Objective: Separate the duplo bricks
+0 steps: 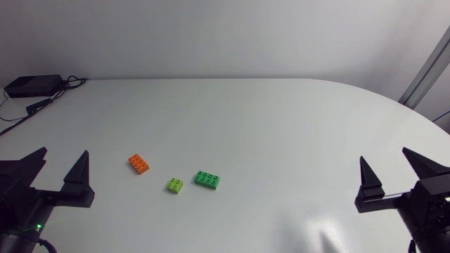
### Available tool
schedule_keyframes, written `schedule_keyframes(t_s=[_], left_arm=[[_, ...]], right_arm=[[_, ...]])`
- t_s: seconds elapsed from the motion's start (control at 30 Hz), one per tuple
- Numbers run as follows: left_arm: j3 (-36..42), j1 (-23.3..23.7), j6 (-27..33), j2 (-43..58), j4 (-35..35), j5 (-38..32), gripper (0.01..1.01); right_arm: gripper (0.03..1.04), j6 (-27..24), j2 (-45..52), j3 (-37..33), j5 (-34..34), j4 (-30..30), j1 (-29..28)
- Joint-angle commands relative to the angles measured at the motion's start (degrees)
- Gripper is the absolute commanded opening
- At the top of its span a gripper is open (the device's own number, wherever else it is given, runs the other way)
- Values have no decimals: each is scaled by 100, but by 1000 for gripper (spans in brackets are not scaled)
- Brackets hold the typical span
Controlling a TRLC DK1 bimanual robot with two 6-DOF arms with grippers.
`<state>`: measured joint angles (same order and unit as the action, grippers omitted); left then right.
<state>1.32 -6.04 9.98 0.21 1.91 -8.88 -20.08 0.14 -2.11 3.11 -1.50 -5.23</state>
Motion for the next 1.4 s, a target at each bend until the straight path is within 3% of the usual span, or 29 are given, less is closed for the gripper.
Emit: schedule_keyframes(t_s=[0.0,0.13,0.33,1.37], left_arm=[[-150,24,-57,-91,2,62,987],[-150,130,-321,-73,-7,62,987],[-150,235,-558,-21,-33,62,987],[-150,244,-523,-82,-33,62,987]], right_arm=[[995,162,-76,237,-48,27,40],[995,443,-67,246,-48,27,75],[995,461,-67,237,-48,27,119],[995,469,-49,220,-144,141,146]])
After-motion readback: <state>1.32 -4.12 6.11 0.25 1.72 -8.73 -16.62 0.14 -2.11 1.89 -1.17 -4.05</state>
